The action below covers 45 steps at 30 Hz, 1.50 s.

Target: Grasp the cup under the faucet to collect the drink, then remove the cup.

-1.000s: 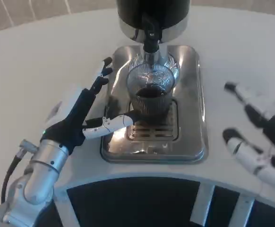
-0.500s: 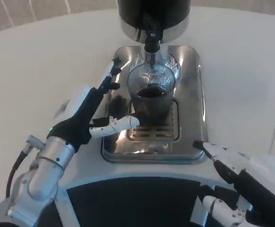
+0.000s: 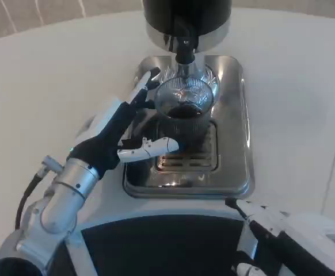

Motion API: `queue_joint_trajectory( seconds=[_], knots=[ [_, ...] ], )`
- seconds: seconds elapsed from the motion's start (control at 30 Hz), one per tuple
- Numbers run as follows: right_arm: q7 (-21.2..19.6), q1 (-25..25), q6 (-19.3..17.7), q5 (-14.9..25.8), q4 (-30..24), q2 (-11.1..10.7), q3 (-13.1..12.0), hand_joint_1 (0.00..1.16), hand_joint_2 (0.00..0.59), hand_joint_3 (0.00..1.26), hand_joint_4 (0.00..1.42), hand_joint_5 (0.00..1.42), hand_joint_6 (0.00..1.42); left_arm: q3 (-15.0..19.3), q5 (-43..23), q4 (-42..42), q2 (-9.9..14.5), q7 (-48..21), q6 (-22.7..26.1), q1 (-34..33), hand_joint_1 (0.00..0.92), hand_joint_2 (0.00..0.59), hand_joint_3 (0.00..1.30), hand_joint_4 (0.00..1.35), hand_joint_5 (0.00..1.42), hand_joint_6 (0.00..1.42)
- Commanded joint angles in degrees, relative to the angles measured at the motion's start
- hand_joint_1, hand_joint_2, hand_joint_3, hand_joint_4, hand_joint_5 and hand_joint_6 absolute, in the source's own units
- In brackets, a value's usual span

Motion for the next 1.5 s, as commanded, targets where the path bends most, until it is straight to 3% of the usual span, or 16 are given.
queue_joint_trajectory(
  seconds=[0.03, 0.53, 0.93, 1.5],
  knots=[
    [1.3, 0.2, -0.9, -1.3, -0.9, 1.7, -0.2, 0.0, 0.522, 0.0, 0.0, 0.0, 0.0, -0.5, -0.5, 1.9, -0.7, -1.2, -1.5, -1.7, 0.386, 0.059, 0.0, 0.0, 0.25, 0.18],
    [3.6, 3.3, -7.2, -2.9, -0.9, 9.0, -2.3, 0.0, 0.548, 0.0, 0.0, 0.0, 0.0, -1.7, 0.9, 5.1, -2.3, -0.9, -1.4, -5.5, 0.388, 0.059, 0.01, 0.05, 0.34, 0.21],
    [5.5, 2.6, -7.0, -3.0, -0.9, 10.2, -3.6, 0.0, 0.547, 0.02, 0.0, 0.0, 0.0, -3.6, 2.3, 5.9, -2.6, 1.2, -0.1, -6.8, 0.388, 0.065, 0.04, 0.07, 0.38, 0.25],
    [6.6, 2.8, -8.1, -2.9, -0.9, 11.2, -5.1, 0.0, 0.552, 0.04, 0.0, 0.0, 0.0, -4.1, 3.2, 4.6, -3.3, 4.7, 1.4, -6.7, 0.377, 0.07, 0.17, 0.21, 0.48, 0.35]
  ],
)
